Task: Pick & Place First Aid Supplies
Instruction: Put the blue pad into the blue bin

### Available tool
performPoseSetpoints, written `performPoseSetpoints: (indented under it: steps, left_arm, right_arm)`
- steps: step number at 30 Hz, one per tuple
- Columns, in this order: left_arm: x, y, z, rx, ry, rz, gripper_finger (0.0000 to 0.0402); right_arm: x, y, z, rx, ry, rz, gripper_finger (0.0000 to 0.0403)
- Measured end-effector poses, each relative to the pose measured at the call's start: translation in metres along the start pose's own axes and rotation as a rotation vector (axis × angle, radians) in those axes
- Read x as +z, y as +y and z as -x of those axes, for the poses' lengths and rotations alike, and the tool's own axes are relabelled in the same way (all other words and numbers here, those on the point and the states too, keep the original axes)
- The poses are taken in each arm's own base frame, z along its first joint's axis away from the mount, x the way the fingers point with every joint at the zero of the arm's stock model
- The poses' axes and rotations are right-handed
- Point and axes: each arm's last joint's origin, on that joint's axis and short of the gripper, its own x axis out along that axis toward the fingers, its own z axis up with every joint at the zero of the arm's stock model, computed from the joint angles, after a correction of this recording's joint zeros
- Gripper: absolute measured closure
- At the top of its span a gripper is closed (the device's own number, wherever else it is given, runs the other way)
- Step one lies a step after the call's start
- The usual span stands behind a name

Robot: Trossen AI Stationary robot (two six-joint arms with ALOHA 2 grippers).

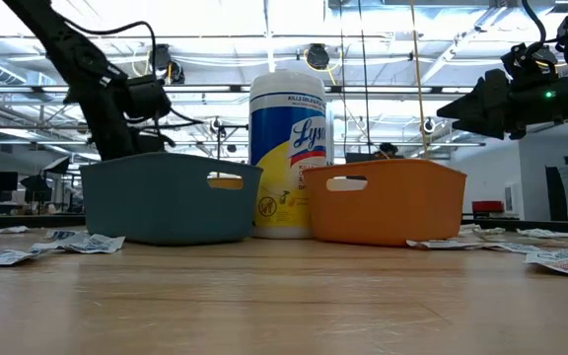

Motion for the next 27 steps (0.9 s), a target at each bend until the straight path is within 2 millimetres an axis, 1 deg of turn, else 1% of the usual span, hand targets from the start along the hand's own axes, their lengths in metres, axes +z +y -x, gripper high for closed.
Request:
performPoseSetpoints:
  steps: [6,9,13,15,17,19,21,26,27]
  left_arm:
    - [-0.018,-0.003,-0.009,-0.008,0.007,-0.032,0.0188]
    - [-0.027,-0.004,-0.012,0.024,0.026,-0.039,0.0188]
    - [-0.031,-0.003,-0.013,0.038,0.028,-0.029,0.0189]
    - [-0.032,-0.003,-0.013,0.039,0.028,-0.019,0.0198]
    - [-0.032,-0.004,-0.015,0.035,0.029,-0.018,0.0218]
    - [-0.032,-0.005,-0.016,0.02,0.031,-0.021,0.0247]
    - [-0.033,-0.008,-0.018,0.016,0.038,-0.026,0.0281]
    - [-0.036,-0.012,-0.022,0.008,0.066,0.007,0.0381]
    - [-0.036,-0.013,-0.022,0.004,0.067,0.028,0.039]
  right_arm:
    - [0.0,0.0,0.0,0.0,0.0,0.0,0.0026]
    - [0.0,0.0,0.0,0.0,0.0,0.0,0.0026]
    - [0.0,0.0,0.0,0.0,0.0,0.0,0.0026]
    - [0.0,0.0,0.0,0.0,0.0,0.0,0.0026]
    - [0.0,0.0,0.0,0.0,0.0,0.0,0.0026]
    - [0.0,0.0,0.0,0.0,0.0,0.0,0.0026]
    - [0.0,0.0,0.0,0.0,0.0,0.0,0.0026]
    - [0.0,0.0,0.0,0.0,0.0,0.0,0.0026]
    - [0.0,0.0,0.0,0.0,0.0,0.0,0.0026]
